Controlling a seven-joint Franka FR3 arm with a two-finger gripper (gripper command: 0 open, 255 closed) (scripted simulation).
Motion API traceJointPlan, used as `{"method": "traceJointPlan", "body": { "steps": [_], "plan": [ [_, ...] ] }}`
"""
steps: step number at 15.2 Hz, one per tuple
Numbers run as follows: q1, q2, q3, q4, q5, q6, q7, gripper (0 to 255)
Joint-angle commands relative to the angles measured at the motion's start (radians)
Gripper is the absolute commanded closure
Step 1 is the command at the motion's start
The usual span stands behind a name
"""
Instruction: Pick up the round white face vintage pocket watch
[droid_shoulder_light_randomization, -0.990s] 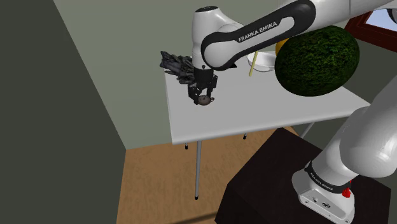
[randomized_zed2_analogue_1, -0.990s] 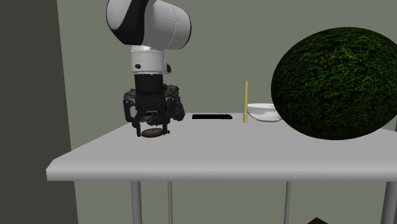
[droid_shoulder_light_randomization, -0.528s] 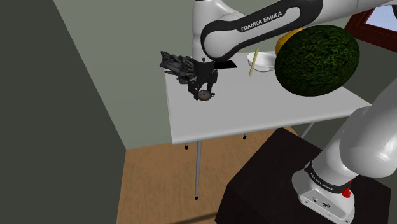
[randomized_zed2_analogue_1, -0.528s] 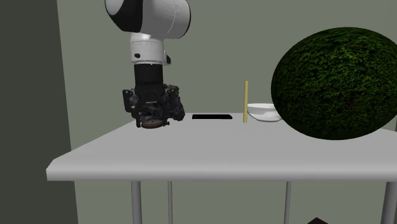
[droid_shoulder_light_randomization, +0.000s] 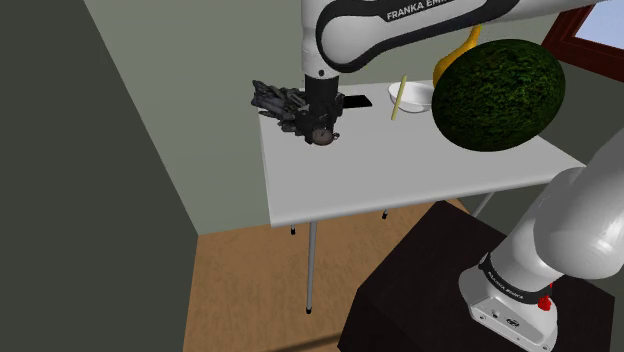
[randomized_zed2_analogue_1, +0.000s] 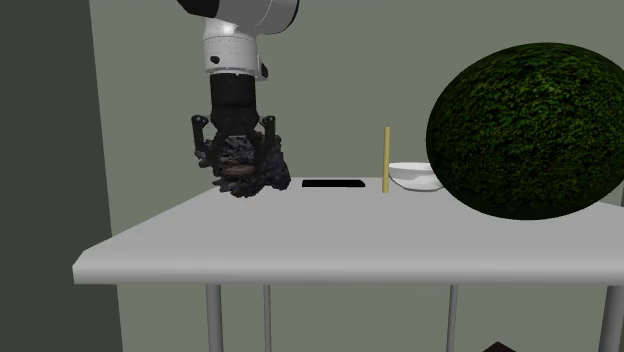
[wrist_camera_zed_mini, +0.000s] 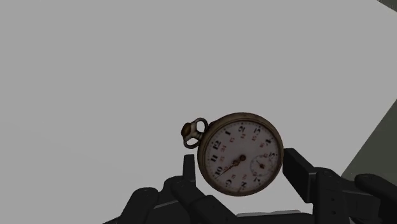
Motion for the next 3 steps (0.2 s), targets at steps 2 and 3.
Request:
{"method": "traceJointPlan", "body": {
  "steps": [2,3],
  "plan": [
    [0.001,-0.009,0.001,0.019,0.002,-0.028,0.000,255],
    [0.001,-0.009,0.001,0.019,0.002,-0.028,0.000,255]
  ]
}}
